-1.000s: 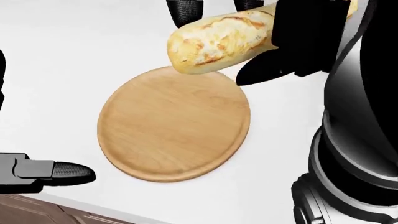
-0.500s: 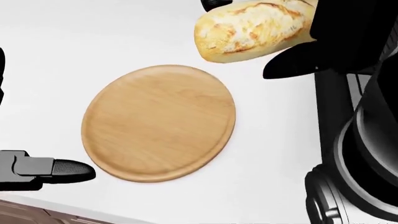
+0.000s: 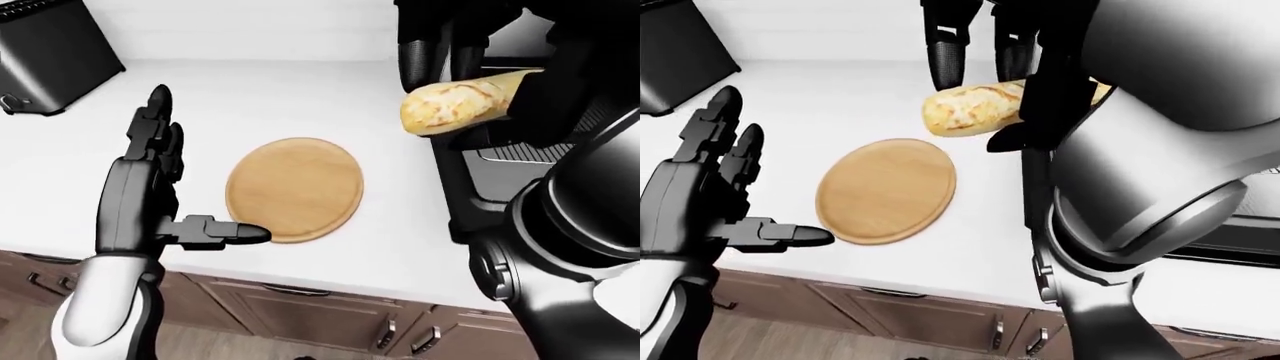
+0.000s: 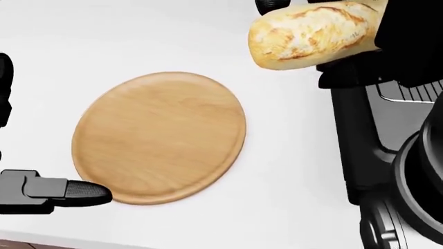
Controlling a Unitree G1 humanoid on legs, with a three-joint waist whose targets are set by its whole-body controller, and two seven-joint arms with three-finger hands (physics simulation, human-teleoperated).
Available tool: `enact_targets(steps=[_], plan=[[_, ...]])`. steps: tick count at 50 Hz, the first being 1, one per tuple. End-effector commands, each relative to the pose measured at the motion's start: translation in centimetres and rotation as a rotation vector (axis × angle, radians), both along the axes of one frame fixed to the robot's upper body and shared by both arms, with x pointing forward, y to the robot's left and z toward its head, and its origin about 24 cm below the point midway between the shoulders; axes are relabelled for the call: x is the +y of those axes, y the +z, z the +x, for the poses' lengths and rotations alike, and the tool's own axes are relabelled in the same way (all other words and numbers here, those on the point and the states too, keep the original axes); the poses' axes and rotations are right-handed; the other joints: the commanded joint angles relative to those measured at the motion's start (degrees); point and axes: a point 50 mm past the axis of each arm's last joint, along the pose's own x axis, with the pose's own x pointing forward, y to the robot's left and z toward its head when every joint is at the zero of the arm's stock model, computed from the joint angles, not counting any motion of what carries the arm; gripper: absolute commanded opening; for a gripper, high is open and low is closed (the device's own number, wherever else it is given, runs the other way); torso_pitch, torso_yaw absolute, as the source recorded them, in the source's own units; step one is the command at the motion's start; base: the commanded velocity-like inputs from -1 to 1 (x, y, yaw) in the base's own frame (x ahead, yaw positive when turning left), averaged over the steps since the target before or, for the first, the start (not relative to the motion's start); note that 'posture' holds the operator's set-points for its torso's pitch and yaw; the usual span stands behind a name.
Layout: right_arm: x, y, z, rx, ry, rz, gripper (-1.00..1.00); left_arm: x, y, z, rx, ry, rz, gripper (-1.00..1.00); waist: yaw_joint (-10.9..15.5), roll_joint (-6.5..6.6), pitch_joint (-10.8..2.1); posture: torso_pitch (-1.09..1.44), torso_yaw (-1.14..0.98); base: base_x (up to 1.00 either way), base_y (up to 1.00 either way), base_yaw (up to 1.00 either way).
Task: Place the baguette on the rack of the toaster oven.
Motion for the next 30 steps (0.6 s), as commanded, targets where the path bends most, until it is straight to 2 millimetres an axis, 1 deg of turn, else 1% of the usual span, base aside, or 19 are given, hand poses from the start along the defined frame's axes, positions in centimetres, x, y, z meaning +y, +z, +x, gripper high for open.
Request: enact_targets(steps=[1, 10, 15, 24, 30], plan=[[-0.2, 0.8, -0.7, -0.041, -0.001, 0.010, -1.00, 0.0, 1.0, -0.3, -0.072, 0.005, 0.020, 1.00, -0.28, -0.04, -1.37, 0.00, 0.12, 0.00, 0.00, 0.00], [-0.7, 0.9, -0.6, -0.040, -0.020, 0.005, -1.00, -0.1, 0.9, -0.3, -0.072, 0.003, 0.017, 1.00, -3.85, 0.06, -1.11, 0.00, 0.07, 0.00, 0.00, 0.00], [-1.1, 1.5, -0.4, -0.047, -0.036, -0.008, -1.00, 0.0, 1.0, -0.3, -0.072, 0.003, 0.018, 1.00, -6.55, 0.18, -0.88, 0.00, 0.05, 0.00, 0.00, 0.00], [-2.1, 1.9, 0.8, -0.054, -0.063, -0.012, -1.00, 0.0, 1.2, -0.1, -0.076, 0.001, 0.018, 1.00, -12.65, 0.37, -0.54, 0.00, 0.00, 0.00, 0.00, 0.00], [-3.0, 1.9, 2.3, -0.053, -0.089, -0.016, -1.00, 0.1, 1.2, -0.2, -0.078, 0.008, 0.001, 1.00, -15.37, 0.52, -0.54, 0.00, 0.00, 0.00, 0.00, 0.00]])
